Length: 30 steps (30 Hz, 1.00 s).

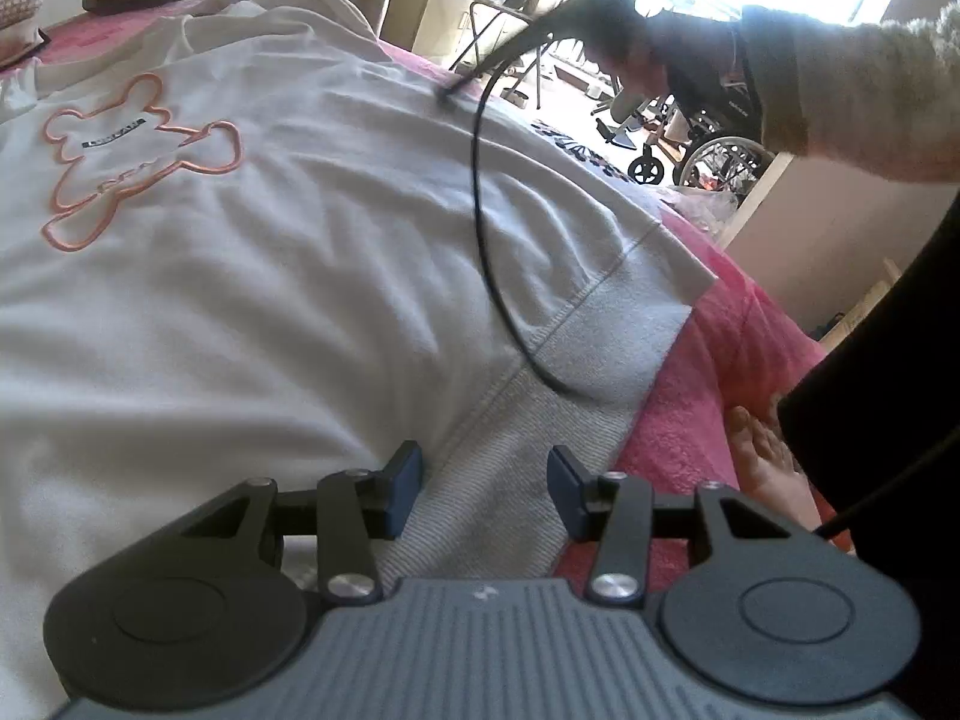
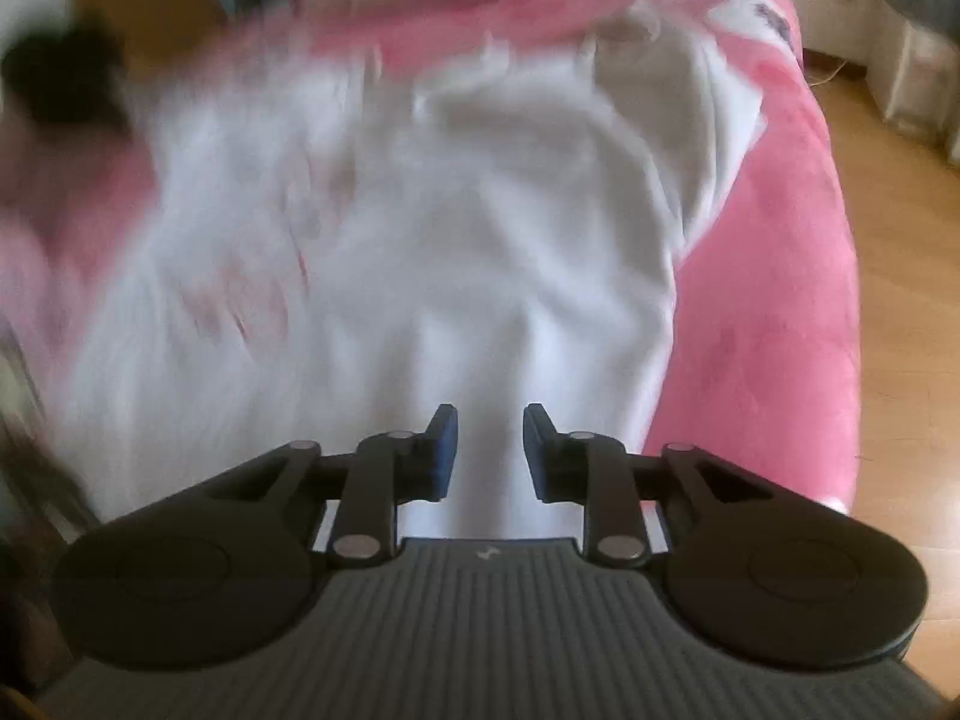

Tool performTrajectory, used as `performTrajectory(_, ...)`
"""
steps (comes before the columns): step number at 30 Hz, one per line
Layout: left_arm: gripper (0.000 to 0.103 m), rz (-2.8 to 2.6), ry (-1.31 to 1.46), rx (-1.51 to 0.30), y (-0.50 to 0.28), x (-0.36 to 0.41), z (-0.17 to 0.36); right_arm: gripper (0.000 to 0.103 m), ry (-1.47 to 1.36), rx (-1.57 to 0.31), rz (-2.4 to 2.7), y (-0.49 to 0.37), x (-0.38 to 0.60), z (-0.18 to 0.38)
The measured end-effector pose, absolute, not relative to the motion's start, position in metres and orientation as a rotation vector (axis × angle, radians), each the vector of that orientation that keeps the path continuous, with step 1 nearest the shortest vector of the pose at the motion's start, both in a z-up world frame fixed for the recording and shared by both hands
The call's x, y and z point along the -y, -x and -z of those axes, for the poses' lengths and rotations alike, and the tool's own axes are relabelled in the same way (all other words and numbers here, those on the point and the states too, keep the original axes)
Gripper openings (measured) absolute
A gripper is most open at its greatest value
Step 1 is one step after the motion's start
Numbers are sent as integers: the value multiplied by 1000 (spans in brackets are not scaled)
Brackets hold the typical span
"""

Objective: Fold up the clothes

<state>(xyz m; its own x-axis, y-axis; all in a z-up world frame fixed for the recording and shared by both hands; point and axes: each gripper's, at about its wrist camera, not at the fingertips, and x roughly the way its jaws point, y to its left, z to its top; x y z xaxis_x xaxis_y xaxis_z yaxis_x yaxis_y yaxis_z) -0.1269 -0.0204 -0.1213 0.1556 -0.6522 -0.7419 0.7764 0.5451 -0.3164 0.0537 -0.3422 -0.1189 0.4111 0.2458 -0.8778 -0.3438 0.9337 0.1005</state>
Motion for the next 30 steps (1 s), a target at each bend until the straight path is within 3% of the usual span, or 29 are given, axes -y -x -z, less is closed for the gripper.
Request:
performTrajectory(4,48,1026,-137,-979,125,19,121,24,9,-1023,-150,-43,366,107)
performTrajectory(7,48,1024,-132,-981,125,19,121,25,132,-940,-228,-17,345,89)
performTrajectory(11,47,1025,-126,-982,124,19,121,23,224,-999,-498,12,303,102)
performTrajectory(15,48,1018,-111,-988,123,18,121,24,239,-1094,-390,38,342,118)
performTrajectory(22,48,996,-110,-1007,133,15,113,25,111,-906,-401,43,322,65)
performTrajectory(30,47,883,-89,-1114,142,-29,85,26,43,-766,-690,-14,249,65)
